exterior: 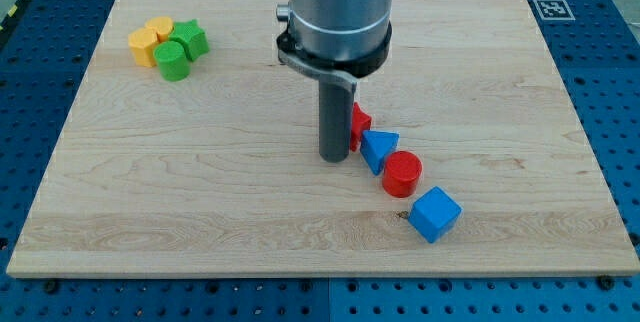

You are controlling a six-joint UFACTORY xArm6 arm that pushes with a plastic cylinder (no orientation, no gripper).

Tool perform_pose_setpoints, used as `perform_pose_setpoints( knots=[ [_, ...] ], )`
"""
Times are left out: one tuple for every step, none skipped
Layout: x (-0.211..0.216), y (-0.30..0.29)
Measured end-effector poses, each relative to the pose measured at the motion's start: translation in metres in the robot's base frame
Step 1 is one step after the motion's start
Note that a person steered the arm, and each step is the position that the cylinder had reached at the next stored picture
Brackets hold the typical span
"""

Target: Move the red star to the center of the board

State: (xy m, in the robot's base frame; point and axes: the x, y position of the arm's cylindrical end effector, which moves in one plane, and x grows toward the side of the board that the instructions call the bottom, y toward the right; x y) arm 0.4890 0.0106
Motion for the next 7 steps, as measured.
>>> perform_pose_setpoints(
  knots=[
    [-0.013,0.003],
    [-0.013,0.02],
    [-0.014,0.051],
    [-0.038,0.07],
    [-0.065,0.07],
    [-0.09,0.07],
    [-0.115,0.07]
  ],
)
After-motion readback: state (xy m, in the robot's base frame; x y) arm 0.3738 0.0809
